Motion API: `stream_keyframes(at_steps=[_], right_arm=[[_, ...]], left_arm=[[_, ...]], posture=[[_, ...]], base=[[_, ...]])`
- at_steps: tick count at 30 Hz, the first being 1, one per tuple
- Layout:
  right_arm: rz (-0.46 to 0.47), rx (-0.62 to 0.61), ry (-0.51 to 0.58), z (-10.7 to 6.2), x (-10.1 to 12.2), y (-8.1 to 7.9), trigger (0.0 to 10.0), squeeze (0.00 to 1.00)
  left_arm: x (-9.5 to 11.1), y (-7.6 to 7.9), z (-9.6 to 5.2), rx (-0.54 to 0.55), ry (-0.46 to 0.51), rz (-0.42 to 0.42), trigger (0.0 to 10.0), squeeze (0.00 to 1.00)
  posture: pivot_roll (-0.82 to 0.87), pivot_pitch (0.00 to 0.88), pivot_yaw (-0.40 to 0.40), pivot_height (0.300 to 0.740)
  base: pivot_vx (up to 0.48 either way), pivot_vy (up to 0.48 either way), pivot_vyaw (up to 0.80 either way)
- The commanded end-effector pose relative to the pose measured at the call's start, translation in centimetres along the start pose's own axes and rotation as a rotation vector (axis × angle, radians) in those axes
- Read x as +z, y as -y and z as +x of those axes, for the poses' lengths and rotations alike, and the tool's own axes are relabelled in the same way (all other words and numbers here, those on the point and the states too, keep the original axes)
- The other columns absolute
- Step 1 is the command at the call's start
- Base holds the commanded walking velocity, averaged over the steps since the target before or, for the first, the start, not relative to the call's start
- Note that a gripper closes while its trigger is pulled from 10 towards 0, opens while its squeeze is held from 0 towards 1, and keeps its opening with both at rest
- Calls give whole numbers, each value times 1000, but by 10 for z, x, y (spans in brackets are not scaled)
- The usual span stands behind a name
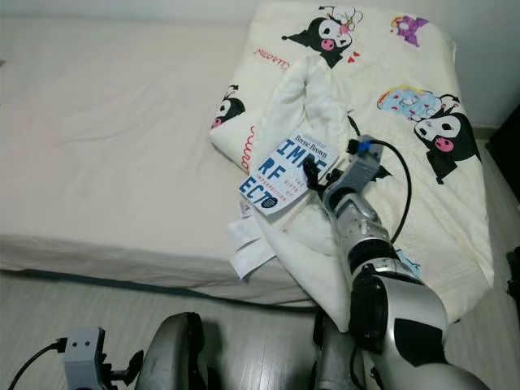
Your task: Clean up the room
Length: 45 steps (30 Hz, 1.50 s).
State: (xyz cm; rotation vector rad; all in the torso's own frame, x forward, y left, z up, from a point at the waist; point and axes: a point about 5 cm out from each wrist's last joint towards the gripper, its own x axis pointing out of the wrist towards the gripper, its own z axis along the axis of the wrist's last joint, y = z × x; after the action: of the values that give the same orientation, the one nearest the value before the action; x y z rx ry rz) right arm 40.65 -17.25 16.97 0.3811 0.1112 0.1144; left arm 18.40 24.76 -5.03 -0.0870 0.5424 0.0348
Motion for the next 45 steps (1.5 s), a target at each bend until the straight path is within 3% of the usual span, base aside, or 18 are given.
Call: stream_keyframes(at_steps=[1,7,10,13,14,26,32,33,35,36,37,39,40,41,42,44,45], right_arm=[[-15,-12,-56,-1,-10,-1,10000,0],[35,3,-46,1,-10,-5,10000,0],[140,89,3,3,-3,-16,10000,0],[169,119,20,4,-1,-20,10000,0],[177,132,25,5,0,-23,0,0],[77,167,-26,9,2,-37,0,0],[60,164,-32,8,2,-36,0,0],[74,226,-12,9,7,-42,0,0],[74,226,-12,9,7,-42,0,0],[84,274,4,9,11,-46,0,0],[76,428,26,9,16,-61,0,0],[76,428,26,9,16,-61,0,0],[57,601,41,6,20,-75,0,0],[57,601,41,6,20,-75,0,0],[67,790,56,0,23,-86,0,0],[67,790,56,0,23,-86,0,0],[76,938,70,-7,24,-90,0,0]], left_arm=[[-9,-9,-8,16,-34,10,10000,0],[-11,-11,-11,16,-37,12,10000,0],[-12,-14,-14,22,-36,14,10000,0],[-13,-16,-16,25,-34,13,10000,0],[-13,-17,-17,27,-32,13,10000,0],[-18,-18,-20,37,-45,6,10000,0],[-18,-18,-20,38,-47,5,10000,0],[-15,-17,-18,37,-46,2,10000,0],[-15,-17,-18,37,-46,2,10000,0],[-14,-16,-16,37,-45,1,10000,0],[-10,-13,-11,37,-34,-4,10000,0],[-10,-13,-11,37,-34,-4,10000,0],[-4,-11,-6,39,-18,-13,10000,0],[-4,-11,-6,39,-18,-13,10000,0],[8,-10,1,51,20,-32,10000,0],[8,-10,1,51,20,-32,10000,0],[24,-12,9,70,76,-62,10000,0]], posture=[[92,341,37,561],[104,351,41,561],[111,360,43,561],[113,363,43,561],[114,366,42,561],[105,370,33,561],[105,370,33,561],[95,342,26,561],[95,342,26,561],[95,342,26,561],[86,321,20,561],[86,321,20,561],[80,307,15,561],[80,307,15,561],[69,285,10,561],[69,285,10,561],[60,273,8,561]], base=[[0,0,0],[0,0,0],[0,0,0],[0,0,0],[0,0,0],[0,0,0],[0,0,0],[0,0,0],[0,0,0],[0,0,0],[0,0,0],[0,0,0],[0,0,0],[0,0,0],[0,0,0],[0,0,0],[0,0,0]])
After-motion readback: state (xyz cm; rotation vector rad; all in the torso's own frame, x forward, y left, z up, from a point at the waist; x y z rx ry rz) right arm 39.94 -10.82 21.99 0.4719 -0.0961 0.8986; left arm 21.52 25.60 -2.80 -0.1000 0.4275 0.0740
